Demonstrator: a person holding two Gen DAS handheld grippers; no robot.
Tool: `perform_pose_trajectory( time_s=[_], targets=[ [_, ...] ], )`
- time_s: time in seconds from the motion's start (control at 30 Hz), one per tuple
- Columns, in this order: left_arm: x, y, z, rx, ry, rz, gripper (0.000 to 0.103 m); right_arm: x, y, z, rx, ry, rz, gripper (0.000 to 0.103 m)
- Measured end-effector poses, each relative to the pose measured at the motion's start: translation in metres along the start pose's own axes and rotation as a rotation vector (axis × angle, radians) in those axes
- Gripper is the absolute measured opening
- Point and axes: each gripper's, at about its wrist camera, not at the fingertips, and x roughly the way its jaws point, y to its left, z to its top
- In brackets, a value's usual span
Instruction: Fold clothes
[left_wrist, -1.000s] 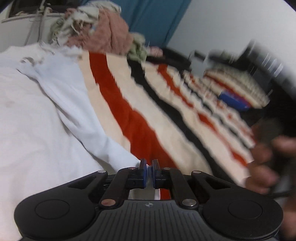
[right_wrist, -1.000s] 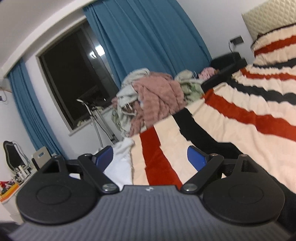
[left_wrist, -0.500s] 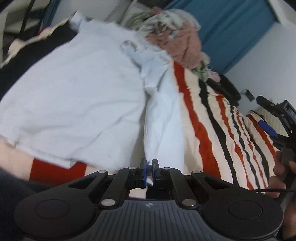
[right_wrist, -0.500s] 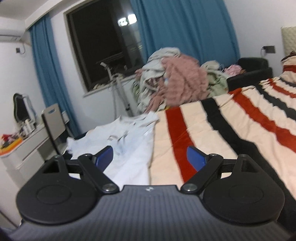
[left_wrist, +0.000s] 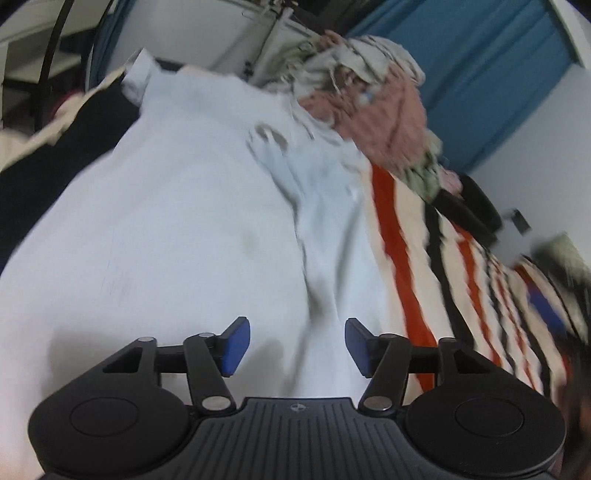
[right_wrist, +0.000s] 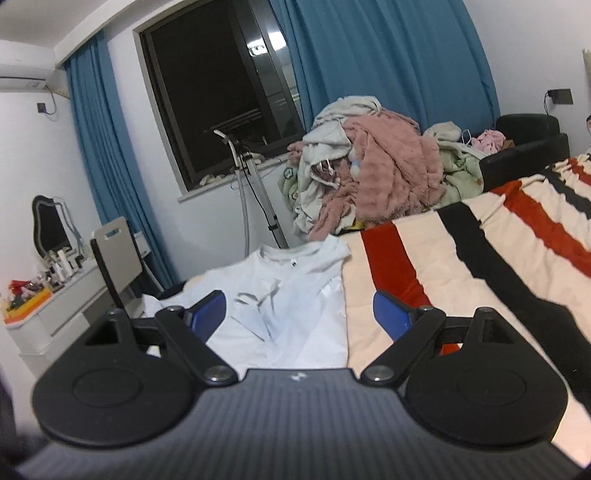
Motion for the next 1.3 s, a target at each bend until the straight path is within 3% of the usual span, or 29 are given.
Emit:
perform_pose_trajectory(
  time_s=[0.2,0.33,0.4,0.43,0.5,0.53,0.57,0.67,0.77,0.83,0.9,0.97,1.1,1.3],
  targets=[
    [0.125,0.005,0.078,-0.056,-0.118,0.023,0.060,0.039,-0.027,-0.034,-0.014,0.015,-0.012,0.088],
    [0.200,0.005,0.109,-0.054,-0.145,0.038,0.060,0.069,-0.035,-0.040,-0.012,0.030,-0.012,0.088],
    [0.231,0.003,0.118,-0.032,-0.153,0.092,0.056,0.086,-0.036,-0.045,-0.024,0.026,-0.023,0.088],
    [0.241,0.002,0.121,-0.021,-0.162,0.116,0.051,0.094,-0.037,-0.047,-0.026,0.032,-0.028,0.088],
    [0.257,0.000,0.127,0.006,-0.189,0.138,0.031,0.107,-0.042,-0.052,-0.015,0.051,-0.028,0.088],
    [0.263,-0.002,0.131,0.020,-0.198,0.139,0.014,0.112,-0.046,-0.054,-0.001,0.056,-0.023,0.088],
    [0.267,-0.004,0.136,0.040,-0.207,0.145,0.005,0.117,-0.049,-0.055,0.013,0.062,-0.022,0.088],
    [0.271,-0.014,0.150,0.122,-0.246,0.189,0.004,0.126,-0.056,-0.057,0.052,0.079,-0.026,0.088],
    [0.269,-0.026,0.159,0.233,-0.299,0.298,0.004,0.129,-0.059,-0.059,0.069,0.084,-0.030,0.088],
    [0.271,-0.025,0.160,0.250,-0.278,0.327,0.006,0.130,-0.059,-0.061,0.066,0.090,-0.034,0.088],
    [0.268,-0.019,0.156,0.226,-0.245,0.303,0.011,0.129,-0.056,-0.060,0.053,0.092,-0.034,0.088],
    [0.257,-0.014,0.146,0.219,-0.224,0.282,0.040,0.127,-0.053,-0.059,0.038,0.089,-0.031,0.088],
    [0.215,-0.005,0.117,0.216,-0.180,0.210,0.045,0.120,-0.044,-0.056,0.011,0.070,-0.013,0.088],
    [0.118,-0.004,0.049,0.205,-0.141,0.094,0.060,0.100,-0.034,-0.054,-0.008,0.043,0.024,0.088]
  ],
)
